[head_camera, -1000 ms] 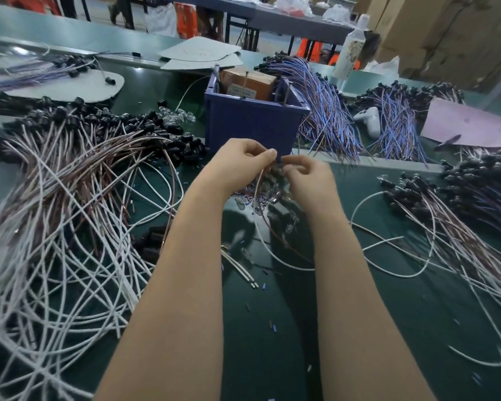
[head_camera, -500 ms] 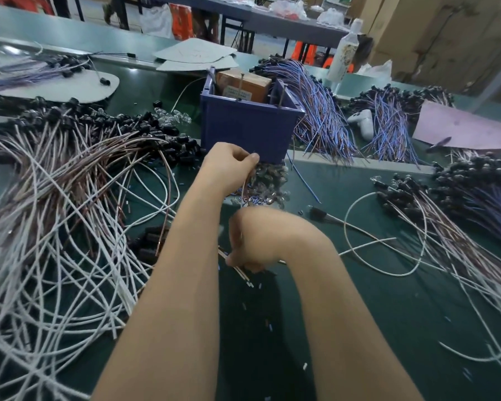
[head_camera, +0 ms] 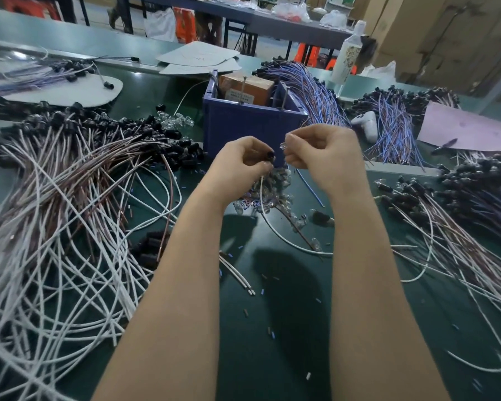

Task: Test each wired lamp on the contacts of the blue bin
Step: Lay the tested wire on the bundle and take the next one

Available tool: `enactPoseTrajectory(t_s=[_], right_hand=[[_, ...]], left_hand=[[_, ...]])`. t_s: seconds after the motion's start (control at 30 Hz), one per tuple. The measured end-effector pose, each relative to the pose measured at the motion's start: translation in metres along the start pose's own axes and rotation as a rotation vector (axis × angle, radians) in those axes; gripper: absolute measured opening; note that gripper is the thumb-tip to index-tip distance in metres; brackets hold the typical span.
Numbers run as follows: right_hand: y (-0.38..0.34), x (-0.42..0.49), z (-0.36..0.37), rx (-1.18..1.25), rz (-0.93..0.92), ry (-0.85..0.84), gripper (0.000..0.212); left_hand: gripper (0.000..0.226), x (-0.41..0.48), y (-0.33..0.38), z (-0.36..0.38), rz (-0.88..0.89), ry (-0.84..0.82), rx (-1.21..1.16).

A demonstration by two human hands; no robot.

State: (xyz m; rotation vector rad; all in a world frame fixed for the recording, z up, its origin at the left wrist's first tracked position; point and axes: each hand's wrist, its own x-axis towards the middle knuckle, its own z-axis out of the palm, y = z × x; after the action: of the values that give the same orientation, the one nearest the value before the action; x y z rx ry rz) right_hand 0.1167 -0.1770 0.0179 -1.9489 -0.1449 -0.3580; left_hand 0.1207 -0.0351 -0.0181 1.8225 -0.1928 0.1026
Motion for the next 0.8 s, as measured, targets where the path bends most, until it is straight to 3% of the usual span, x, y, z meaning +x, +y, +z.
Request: enactPoseTrajectory(t_s=[0.23,0.6,0.8], right_hand=[[0.0072,-0.0016,0.0042,-0.023,-0.025,-0.054,0.013],[0.0061,-0.0029,0.0016,-0.379,-0.14,0.021,0.009],[0.0059,-0.0029,0.0018,-0.336,-0.129,0.021,0.011]], left_hand=[[0.017,0.001,-0.002,0.0005,0.026,-0.01,0.001],[0.018,0.0006,0.0039,0.0053,0.112,-0.056,0.1],[0.015,0.0017,0.004,0.0083,0.184,-0.001,0.157]])
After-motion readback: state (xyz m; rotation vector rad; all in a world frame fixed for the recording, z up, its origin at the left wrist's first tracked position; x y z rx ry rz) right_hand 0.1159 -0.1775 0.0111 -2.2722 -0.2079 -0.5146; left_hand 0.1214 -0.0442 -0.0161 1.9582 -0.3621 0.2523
